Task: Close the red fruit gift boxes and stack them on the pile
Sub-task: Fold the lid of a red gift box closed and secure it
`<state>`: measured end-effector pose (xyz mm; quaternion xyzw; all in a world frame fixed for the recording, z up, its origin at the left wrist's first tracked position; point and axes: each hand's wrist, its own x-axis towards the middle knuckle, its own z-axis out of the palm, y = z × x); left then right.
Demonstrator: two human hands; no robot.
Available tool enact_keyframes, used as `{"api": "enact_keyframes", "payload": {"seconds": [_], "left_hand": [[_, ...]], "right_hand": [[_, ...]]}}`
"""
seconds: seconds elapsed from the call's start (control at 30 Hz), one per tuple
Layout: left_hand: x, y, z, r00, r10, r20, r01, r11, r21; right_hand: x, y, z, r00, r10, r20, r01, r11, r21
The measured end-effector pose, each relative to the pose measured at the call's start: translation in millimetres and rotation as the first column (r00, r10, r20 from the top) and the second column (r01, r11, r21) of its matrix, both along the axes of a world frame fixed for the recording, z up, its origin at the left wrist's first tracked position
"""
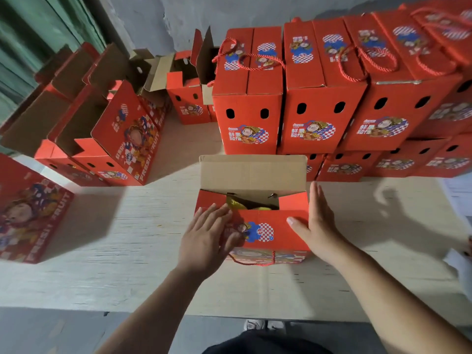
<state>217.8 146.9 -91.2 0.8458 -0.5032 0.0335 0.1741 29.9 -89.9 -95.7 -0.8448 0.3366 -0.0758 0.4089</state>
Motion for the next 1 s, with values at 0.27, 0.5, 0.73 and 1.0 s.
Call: {"api": "enact_keyframes", "payload": {"seconds": [0.27,0.5,0.73,1.0], "left_hand": [[0.6,11.2,-3.9,0.997,-0.068,0.034,0.061,0.981,0.184],[2.0,14.3,-4.2,0.998,-0.054,-0.015,0.054,0.998,-0.041],[11.4,19.7,-10.8,0.969,0.096,-0.227,-0.183,0.898,-0.401],[55.7,-4.0,12.0,0.992,0.062,-0.111,-0.091,0.957,-0.275]], "right_hand": [[22.2,9.6,16.3,0.937,-0.206,0.283,0.148,0.966,0.212],[-2.2,33.7,9.5,0.903,-0.184,0.388,0.088,0.964,0.252],[-5.9,21.2,7.6,0.954,-0.240,0.181,0.208,0.962,0.176],[-5.8,28.5,16.5,0.954,-0.288,0.081,0.284,0.957,0.054]]}}
